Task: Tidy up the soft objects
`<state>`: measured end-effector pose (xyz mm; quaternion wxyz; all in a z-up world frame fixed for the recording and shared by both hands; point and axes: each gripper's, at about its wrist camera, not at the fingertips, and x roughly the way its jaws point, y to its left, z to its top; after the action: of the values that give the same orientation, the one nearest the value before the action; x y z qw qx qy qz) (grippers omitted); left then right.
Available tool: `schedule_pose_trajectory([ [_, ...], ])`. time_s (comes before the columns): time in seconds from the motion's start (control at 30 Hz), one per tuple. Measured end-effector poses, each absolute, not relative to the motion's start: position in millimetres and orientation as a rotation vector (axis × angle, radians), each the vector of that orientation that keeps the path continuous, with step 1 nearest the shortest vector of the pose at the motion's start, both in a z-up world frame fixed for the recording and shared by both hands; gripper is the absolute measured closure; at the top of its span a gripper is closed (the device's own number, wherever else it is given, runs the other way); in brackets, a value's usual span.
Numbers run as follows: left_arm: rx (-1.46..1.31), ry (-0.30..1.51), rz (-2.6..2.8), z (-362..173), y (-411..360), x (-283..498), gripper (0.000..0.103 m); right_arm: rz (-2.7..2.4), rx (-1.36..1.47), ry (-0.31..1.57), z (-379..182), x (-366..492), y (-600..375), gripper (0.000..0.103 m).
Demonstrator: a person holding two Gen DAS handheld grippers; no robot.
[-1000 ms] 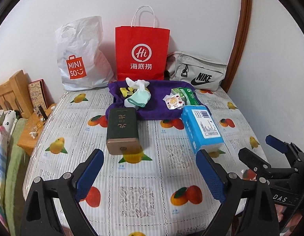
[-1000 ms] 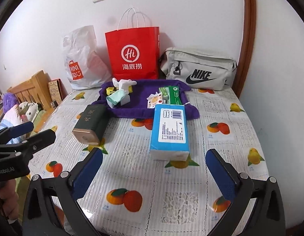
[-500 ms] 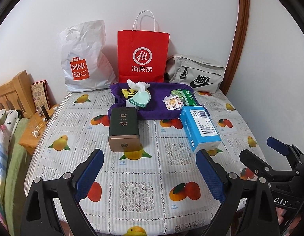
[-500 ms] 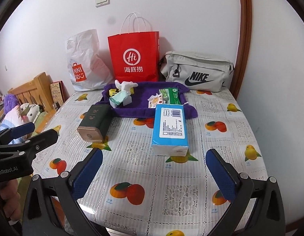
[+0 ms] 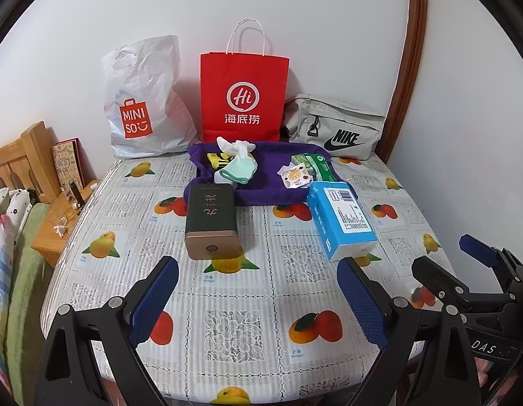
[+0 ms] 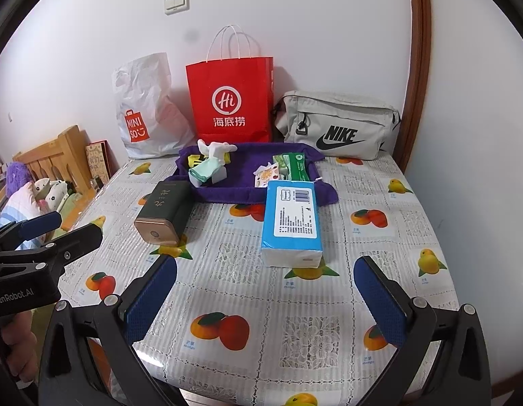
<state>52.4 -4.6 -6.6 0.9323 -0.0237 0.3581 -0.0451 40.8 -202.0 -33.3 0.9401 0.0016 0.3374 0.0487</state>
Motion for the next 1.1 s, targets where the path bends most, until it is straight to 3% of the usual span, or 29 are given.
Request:
schedule_pose_trajectory([
  [1.1, -0.051, 0.739, -0.094, -11.5, -7.7, 49.5, 0.008, 0.087, 0.018, 0.694, -35.1, 39.6, -205.0, 0.0],
])
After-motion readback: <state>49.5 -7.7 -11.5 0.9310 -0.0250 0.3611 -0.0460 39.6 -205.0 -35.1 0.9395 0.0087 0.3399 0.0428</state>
